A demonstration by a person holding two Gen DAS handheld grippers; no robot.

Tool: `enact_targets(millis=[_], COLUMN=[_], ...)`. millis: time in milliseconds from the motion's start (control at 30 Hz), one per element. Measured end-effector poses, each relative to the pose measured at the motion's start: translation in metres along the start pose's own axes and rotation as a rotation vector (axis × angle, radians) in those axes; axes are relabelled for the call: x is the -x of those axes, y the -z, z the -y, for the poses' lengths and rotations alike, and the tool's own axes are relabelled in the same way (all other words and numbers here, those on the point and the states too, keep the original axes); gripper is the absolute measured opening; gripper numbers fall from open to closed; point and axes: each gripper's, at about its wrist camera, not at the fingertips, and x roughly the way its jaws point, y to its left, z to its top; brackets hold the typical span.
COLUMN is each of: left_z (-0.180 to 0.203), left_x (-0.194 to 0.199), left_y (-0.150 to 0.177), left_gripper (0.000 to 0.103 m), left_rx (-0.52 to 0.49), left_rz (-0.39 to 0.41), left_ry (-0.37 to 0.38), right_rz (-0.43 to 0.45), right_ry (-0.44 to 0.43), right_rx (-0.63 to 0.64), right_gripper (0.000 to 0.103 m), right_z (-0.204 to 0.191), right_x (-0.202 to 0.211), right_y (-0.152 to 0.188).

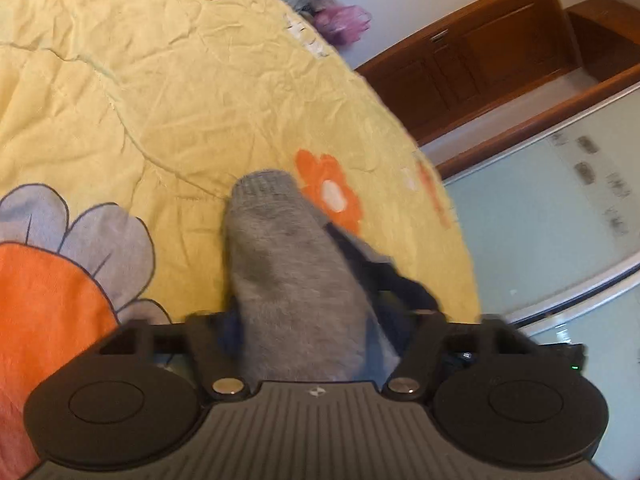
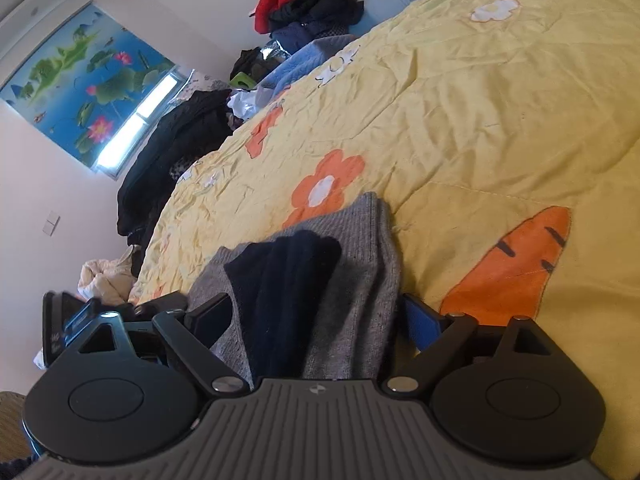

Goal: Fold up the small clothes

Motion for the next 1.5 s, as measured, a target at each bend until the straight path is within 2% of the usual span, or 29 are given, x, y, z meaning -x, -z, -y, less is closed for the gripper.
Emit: enact_targets(millis=[33,100,200,300,367,533,633,700,733,767,800,833,867,900,967,1067,1167,1200,1267,1300,1333,1367,1400,1433,1467,1500], left_z=[0.001,0.003,0.009,0.01,0.009,-0.004,-0.011,-0.027,-0.034,-0.038,-0.039,-0.039,-0.038,-0.038,-0.039,-0.04,-0.039,-0.039,-0.034,-0.033,-0.033,-0.036,-0.039,-0.04,-0.04,-0.038], left_x=[-0.002,-0.003,0.013,0.034,0.047,0.071,0.053,0.041,0.043,0.052,0.065,0.077,0.09,0.102,0.116,0.122,0.114,0.109,0.109,0.108,0.107,0.108,0.109,0.114,0.121,0.129], left_y=[-0.003,-0.004,-0.003,-0.01,-0.018,-0.058,-0.089,-0.101,-0.102,-0.098,-0.09,-0.08,-0.069,-0.054,-0.024,0.012,0.036,0.042,0.048,0.048,0.045,0.042,0.037,0.035,0.034,0.034], left_gripper=[0.033,0.025,0.022,0.021,0.021,0.021,0.023,0.027,0.027,0.029,0.036,0.043,0.063,0.075,0.075,0.075,0.075,0.073,0.072,0.054,0.04,0.021,0.015,0.014,0.014,0.013], left_rx=[-0.01,-0.032,-0.065,-0.066,-0.091,-0.123,-0.203,-0.152,-0.122,-0.1,-0.098,-0.111,-0.127,-0.139,-0.171,-0.187,-0.204,-0.206,-0.237,-0.242,-0.23,-0.219,-0.211,-0.208,-0.222,-0.251], left_rz=[-0.009,-0.003,0.032,0.059,0.081,0.148,0.105,0.041,0.026,0.052,0.097,0.135,0.165,0.192,0.185,0.114,0.047,0.022,0.039,0.025,0.007,0.003,0.0,0.003,0.017,0.034], left_ry=[-0.019,-0.036,-0.051,-0.035,-0.05,-0.147,-0.22,-0.232,-0.214,-0.183,-0.155,-0.141,-0.138,-0.135,-0.114,-0.064,-0.026,-0.022,-0.035,-0.042,-0.061,-0.072,-0.07,-0.072,-0.08,-0.093], right_rz=[-0.009,0.013,0.031,0.042,0.049,0.05,0.051,0.03,0.022,0.016,0.007,0.005,0.01,0.017,0.009,-0.01,-0.007,-0.011,-0.023,-0.033,-0.047,-0.074,-0.098,-0.117,-0.131,-0.129], right_ry=[0.022,0.02,0.023,-0.005,-0.03,-0.097,-0.092,-0.041,-0.001,0.031,0.041,0.024,0.01,0.005,0.012,0.009,-0.031,-0.041,-0.06,-0.067,-0.077,-0.09,-0.09,-0.086,-0.091,-0.109], right_rx=[-0.001,0.013,0.059,0.084,0.1,0.121,0.07,0.025,-0.008,-0.041,-0.059,-0.051,-0.027,-0.002,0.025,0.003,-0.034,-0.04,-0.039,-0.035,-0.034,-0.034,-0.023,-0.003,0.007,0.011], right_gripper=[0.037,0.035,0.032,0.03,0.029,0.029,0.028,0.033,0.041,0.054,0.062,0.073,0.08,0.082,0.082,0.082,0.081,0.081,0.081,0.081,0.078,0.065,0.055,0.032,0.028,0.028], right_z=[0.001,0.001,-0.014,-0.034,-0.05,-0.082,-0.083,-0.072,-0.065,-0.06,-0.057,-0.056,-0.057,-0.058,-0.057,-0.049,-0.047,-0.049,-0.056,-0.06,-0.063,-0.066,-0.07,-0.074,-0.078,-0.081], right_x=[-0.004,-0.004,-0.001,-0.002,-0.008,-0.042,-0.07,-0.089,-0.095,-0.096,-0.092,-0.084,-0.073,-0.061,-0.039,-0.013,0.002,0.003,0.002,0.0,-0.003,-0.007,-0.012,-0.017,-0.019,-0.02], right_y=[0.001,0.006,0.01,0.005,-0.001,-0.015,-0.027,-0.03,-0.028,-0.025,-0.02,-0.015,-0.007,0.002,0.022,0.052,0.077,0.083,0.092,0.095,0.098,0.099,0.102,0.104,0.108,0.11])
